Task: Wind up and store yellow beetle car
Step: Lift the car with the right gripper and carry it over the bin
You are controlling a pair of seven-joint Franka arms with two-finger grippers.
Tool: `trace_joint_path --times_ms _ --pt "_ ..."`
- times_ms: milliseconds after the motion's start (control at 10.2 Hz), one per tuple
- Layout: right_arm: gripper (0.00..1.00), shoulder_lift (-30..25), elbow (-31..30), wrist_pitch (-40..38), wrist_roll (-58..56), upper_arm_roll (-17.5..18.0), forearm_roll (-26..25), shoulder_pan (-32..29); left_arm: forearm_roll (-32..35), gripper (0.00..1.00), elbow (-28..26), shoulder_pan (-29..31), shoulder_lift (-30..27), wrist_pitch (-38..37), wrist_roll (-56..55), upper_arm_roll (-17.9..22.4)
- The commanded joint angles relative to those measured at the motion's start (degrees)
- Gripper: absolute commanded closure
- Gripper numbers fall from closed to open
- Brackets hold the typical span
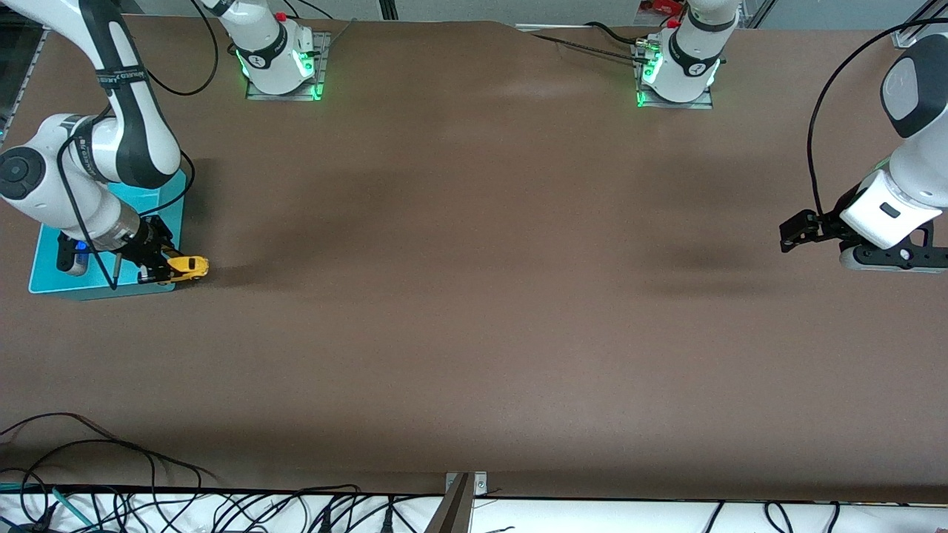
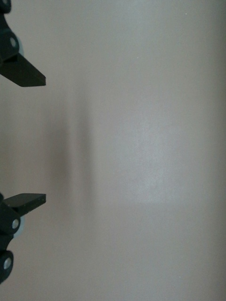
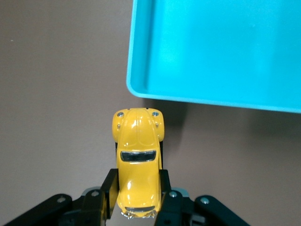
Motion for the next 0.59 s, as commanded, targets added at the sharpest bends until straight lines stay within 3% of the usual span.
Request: trace_joint_path --times_ms 0,196,491 --pt "1.0 -0.6 3.06 -7.98 0.54 -0.18 -3.21 -0.15 -1.79 0.0 0.57 0.49 0.04 -0.84 1.86 -0.02" --pt "1.0 -0.42 4.65 -11.78 0.36 -0.79 -9.69 -0.33 -1.79 0.0 0.66 0.49 0.04 -0.84 1.86 -0.02" --pt "1.0 -0.42 6.51 -15.22 0.1 -4.65 -11.82 -0.59 -1.88 0.0 0.57 0.57 0.04 -0.84 1.95 -0.02"
